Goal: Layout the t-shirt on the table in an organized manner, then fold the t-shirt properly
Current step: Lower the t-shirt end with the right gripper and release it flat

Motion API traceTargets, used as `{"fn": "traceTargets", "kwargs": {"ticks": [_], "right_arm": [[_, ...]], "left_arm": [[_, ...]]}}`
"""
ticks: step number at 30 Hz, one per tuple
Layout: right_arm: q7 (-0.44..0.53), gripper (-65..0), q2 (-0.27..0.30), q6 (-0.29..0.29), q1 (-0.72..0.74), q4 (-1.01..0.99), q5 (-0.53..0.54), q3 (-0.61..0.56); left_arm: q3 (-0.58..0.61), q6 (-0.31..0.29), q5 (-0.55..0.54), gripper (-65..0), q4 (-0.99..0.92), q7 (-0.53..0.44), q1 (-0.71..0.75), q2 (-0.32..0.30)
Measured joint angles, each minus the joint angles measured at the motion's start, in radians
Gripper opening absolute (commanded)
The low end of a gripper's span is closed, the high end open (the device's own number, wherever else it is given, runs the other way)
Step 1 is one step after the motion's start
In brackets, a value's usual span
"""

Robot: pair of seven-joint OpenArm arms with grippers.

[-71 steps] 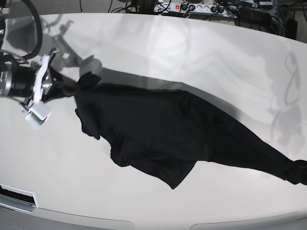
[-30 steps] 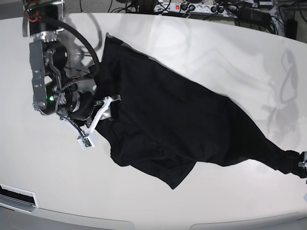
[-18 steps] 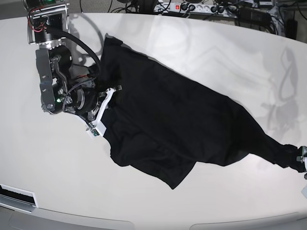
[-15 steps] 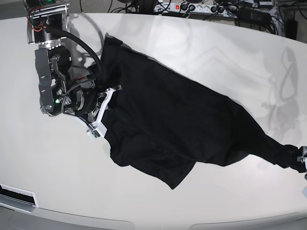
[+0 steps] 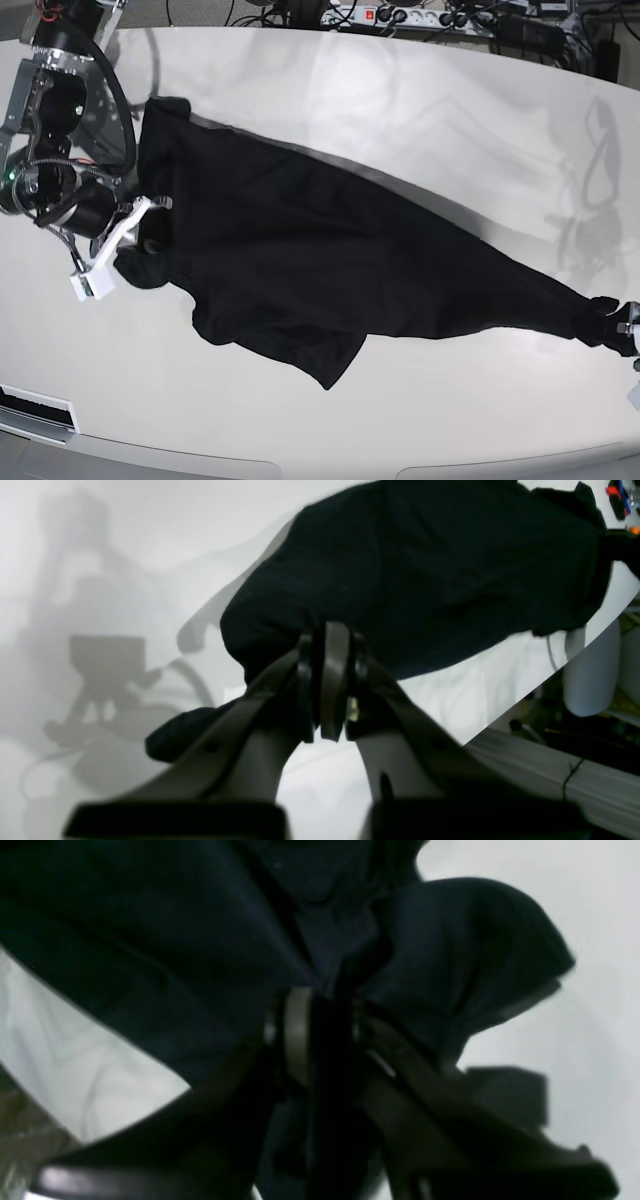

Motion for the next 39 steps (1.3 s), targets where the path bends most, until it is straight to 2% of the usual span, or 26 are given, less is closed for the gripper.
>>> {"fn": "traceTargets", "kwargs": {"ticks": [2, 6, 9, 11, 12, 14, 16, 18, 21, 25, 27, 28, 30, 31, 35, 39], "right_arm": [[0.007, -65.0, -0.002, 0.011, -0.029, 0.000, -0.021, 0.008], [0.059, -65.0, -0.002, 0.029, -0.056, 0.000, -0.082, 0.013], [0.060, -65.0, -0.002, -0.024, -0.060, 0.000, -0.095, 0.013], [0.056, -65.0, -0.002, -0.024, -0.060, 0.000, -0.070, 0.013], [0.057, -62.8, -0.002, -0.020, -0.060, 0.000, -0.048, 0.013], [0.066, -48.0, -0.002, -0.008, -0.059, 0.000, -0.018, 0.013], [0.094, -37.3, -0.003, -0.057, -0.060, -0.002, -0.035, 0.013], [0.140, -36.1, -0.006, -0.087, -0.056, -0.030, -0.080, 0.013], [0.141, -36.1, -0.007, -0.099, -0.029, -0.112, -0.110, 0.013], [0.143, -36.3, -0.007, -0.055, 0.023, -0.257, -0.068, 0.013], [0.143, -39.4, -0.008, -0.026, 0.039, -0.306, -0.054, 0.013], [0.143, -45.1, -0.008, -0.011, 0.044, -0.323, -0.055, 0.013], [0.143, -61.8, -0.010, 0.025, 0.049, -0.330, -0.060, 0.013], [0.142, -65.0, -0.010, 0.048, 0.052, -0.330, -0.060, 0.013], [0.138, -65.0, 0.004, 0.059, 0.056, -0.328, -0.037, 0.013], [0.071, -65.0, 0.051, 0.059, 0.053, -0.285, 0.037, 0.013]], "left_arm": [[0.000, 0.000, 0.000, -65.0, 0.000, 0.000, 0.002, -0.001], [0.000, 0.000, 0.000, -65.0, 0.000, 0.000, 0.002, -0.001], [0.000, 0.000, 0.000, -65.0, 0.000, -0.001, 0.002, -0.001], [0.000, 0.000, 0.000, -65.0, 0.000, 0.000, 0.002, -0.001], [0.000, 0.000, 0.000, -65.0, 0.000, 0.000, 0.002, -0.001], [0.000, 0.000, 0.000, -65.0, 0.000, 0.000, 0.003, -0.001], [0.000, 0.000, 0.000, -65.0, 0.000, 0.000, 0.005, -0.001], [0.000, 0.000, -0.001, -65.0, 0.000, 0.000, 0.008, -0.001], [0.000, 0.000, -0.013, -65.0, 0.000, 0.003, 0.008, -0.001], [0.000, 0.000, -0.016, -65.0, 0.000, 0.003, 0.008, 0.000], [0.000, 0.000, -0.016, -65.0, 0.000, 0.004, 0.008, -0.001], [0.000, 0.000, -0.016, -65.0, 0.000, 0.004, 0.008, -0.001], [0.000, 0.000, -0.016, -65.0, 0.000, 0.004, 0.008, -0.001], [0.000, 0.000, -0.015, -65.0, 0.000, 0.004, 0.008, -0.001], [0.000, 0.000, -0.015, -65.0, 0.000, 0.004, 0.008, -0.001], [0.000, 0.000, -0.015, -65.0, 0.000, 0.004, 0.008, -0.001]]}}
